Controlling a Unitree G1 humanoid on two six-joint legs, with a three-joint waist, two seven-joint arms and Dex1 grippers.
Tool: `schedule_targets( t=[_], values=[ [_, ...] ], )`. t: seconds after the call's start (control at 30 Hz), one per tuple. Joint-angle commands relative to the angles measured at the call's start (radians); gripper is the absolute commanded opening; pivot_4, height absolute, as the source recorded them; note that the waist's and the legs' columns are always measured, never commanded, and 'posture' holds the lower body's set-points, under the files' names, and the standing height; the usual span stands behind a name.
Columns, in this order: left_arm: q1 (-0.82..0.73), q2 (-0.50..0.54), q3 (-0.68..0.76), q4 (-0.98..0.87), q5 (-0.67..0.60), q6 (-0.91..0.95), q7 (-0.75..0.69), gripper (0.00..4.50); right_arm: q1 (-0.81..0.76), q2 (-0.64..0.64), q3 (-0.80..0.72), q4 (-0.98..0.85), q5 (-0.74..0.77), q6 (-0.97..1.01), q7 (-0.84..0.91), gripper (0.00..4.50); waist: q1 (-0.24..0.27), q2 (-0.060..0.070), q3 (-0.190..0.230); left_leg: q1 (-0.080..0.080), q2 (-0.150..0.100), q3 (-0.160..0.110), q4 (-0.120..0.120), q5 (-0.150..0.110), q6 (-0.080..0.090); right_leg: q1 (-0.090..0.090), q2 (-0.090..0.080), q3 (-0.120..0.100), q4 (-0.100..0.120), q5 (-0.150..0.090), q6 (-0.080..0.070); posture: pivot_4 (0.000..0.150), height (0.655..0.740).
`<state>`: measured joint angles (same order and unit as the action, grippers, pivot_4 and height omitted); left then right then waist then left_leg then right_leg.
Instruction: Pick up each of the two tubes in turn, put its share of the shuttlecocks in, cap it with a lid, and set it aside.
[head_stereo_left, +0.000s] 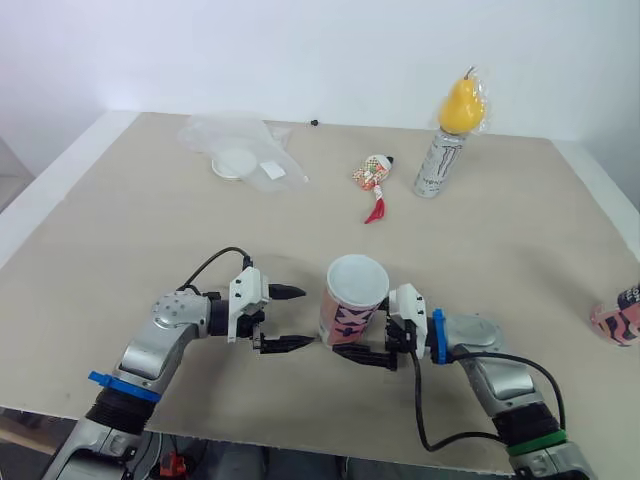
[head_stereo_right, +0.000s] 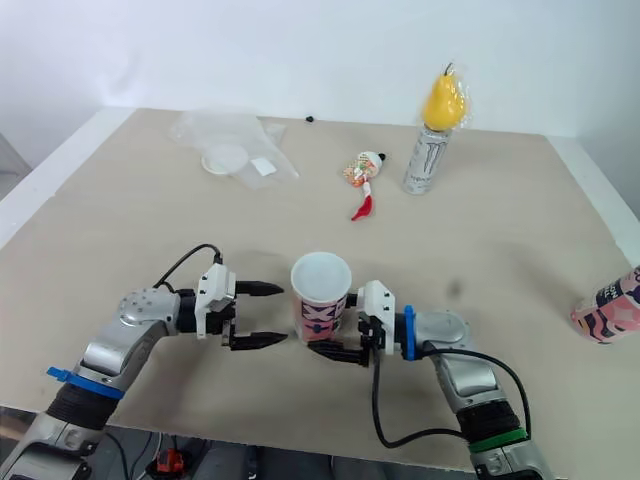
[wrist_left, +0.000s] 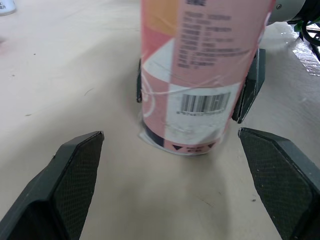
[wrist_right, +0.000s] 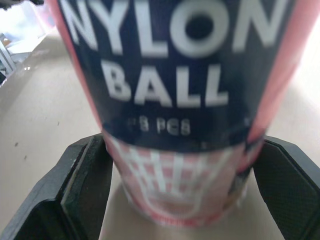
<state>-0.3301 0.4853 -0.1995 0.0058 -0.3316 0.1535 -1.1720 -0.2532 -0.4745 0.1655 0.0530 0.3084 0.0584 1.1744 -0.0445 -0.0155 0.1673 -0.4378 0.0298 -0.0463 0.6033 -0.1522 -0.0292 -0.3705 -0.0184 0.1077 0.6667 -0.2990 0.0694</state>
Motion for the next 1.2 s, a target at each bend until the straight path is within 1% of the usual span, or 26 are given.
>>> schedule_targets(
  t=[0.03,0.13,0.33,0.5,0.73,0.83,0.87,0.9,0.97,1.07,1.2],
  values=[
    [0.006,0.010,0.017,-0.034,-0.008,-0.024,-0.006,4.50,-0.025,0.019,0.000,-0.006,0.009,0.003,-0.013,4.43,0.000,0.000,0.000,0.000,0.000,0.000,0.000,0.000,0.000,0.000,0.000,0.000,0.000,0.000,-0.001,0.150,0.7400],
    [0.008,0.011,0.014,-0.030,-0.002,-0.036,-0.008,4.50,-0.028,0.032,0.010,0.004,0.005,0.001,-0.011,4.43,0.000,0.000,0.000,0.000,0.000,0.000,0.000,0.000,0.000,0.000,0.000,0.000,0.000,0.002,-0.004,0.150,0.7400],
    [0.008,0.009,0.015,-0.025,-0.003,-0.049,-0.007,4.50,-0.032,0.096,0.009,0.025,0.030,0.011,-0.039,4.43,-0.001,0.000,0.000,0.000,0.000,0.000,0.000,0.000,0.000,0.000,0.001,0.000,0.000,0.002,-0.004,0.150,0.7400],
    [0.014,0.012,0.022,-0.026,-0.012,-0.053,-0.015,4.50,-0.040,0.137,0.022,0.041,0.022,-0.002,-0.046,4.43,-0.001,0.000,0.000,0.000,0.000,0.000,0.000,0.000,0.000,0.000,0.001,0.000,0.000,0.003,-0.004,0.150,0.7400],
    [0.029,0.036,0.028,-0.021,-0.008,-0.082,-0.036,4.50,-0.048,0.130,0.039,0.084,-0.009,-0.055,-0.015,4.43,-0.001,0.000,0.000,0.000,0.001,0.000,0.000,0.001,-0.001,0.000,0.001,0.000,0.001,0.003,-0.005,0.150,0.7400],
    [0.027,0.044,0.033,-0.020,-0.011,-0.087,-0.035,4.50,-0.047,0.127,0.046,0.100,-0.019,-0.081,-0.003,3.65,-0.001,0.000,0.000,0.000,0.001,0.000,0.000,0.001,-0.002,0.000,0.001,0.000,0.001,0.003,-0.004,0.150,0.7400],
    [0.025,0.045,0.036,-0.017,-0.009,-0.089,-0.033,4.50,-0.048,0.128,0.046,0.104,-0.022,-0.088,-0.003,3.23,-0.001,0.000,0.000,0.000,0.001,0.000,0.000,0.001,-0.002,0.000,0.001,0.000,0.001,0.003,-0.004,0.150,0.7400],
    [0.022,0.047,0.038,-0.013,-0.007,-0.091,-0.032,4.50,-0.049,0.128,0.046,0.106,-0.025,-0.094,-0.003,3.09,-0.001,0.000,0.000,0.000,0.001,0.000,0.000,0.001,-0.002,0.000,0.001,0.000,0.001,0.003,-0.004,0.150,0.7400],
    [0.016,0.047,0.042,-0.005,-0.005,-0.095,-0.031,4.50,-0.052,0.128,0.045,0.107,-0.027,-0.098,-0.006,3.01,-0.001,0.000,0.000,0.000,0.001,0.000,0.000,0.001,-0.002,0.000,0.001,0.000,0.001,0.003,-0.004,0.150,0.7400],
    [0.006,0.044,0.040,0.000,-0.004,-0.099,-0.030,4.50,-0.048,0.117,0.044,0.096,-0.031,-0.103,-0.001,3.01,-0.001,0.000,0.000,0.000,0.001,0.000,0.000,0.001,-0.002,0.000,0.001,0.000,0.001,0.003,-0.004,0.150,0.7400],
    [-0.007,0.032,0.026,-0.009,-0.008,-0.095,-0.032,4.50,-0.012,0.085,0.018,0.030,-0.016,-0.083,-0.018,3.01,0.000,0.000,0.000,0.000,0.001,0.000,0.000,0.002,-0.003,0.000,0.001,0.000,0.001,0.003,-0.004,0.150,0.7400]
  ],
)
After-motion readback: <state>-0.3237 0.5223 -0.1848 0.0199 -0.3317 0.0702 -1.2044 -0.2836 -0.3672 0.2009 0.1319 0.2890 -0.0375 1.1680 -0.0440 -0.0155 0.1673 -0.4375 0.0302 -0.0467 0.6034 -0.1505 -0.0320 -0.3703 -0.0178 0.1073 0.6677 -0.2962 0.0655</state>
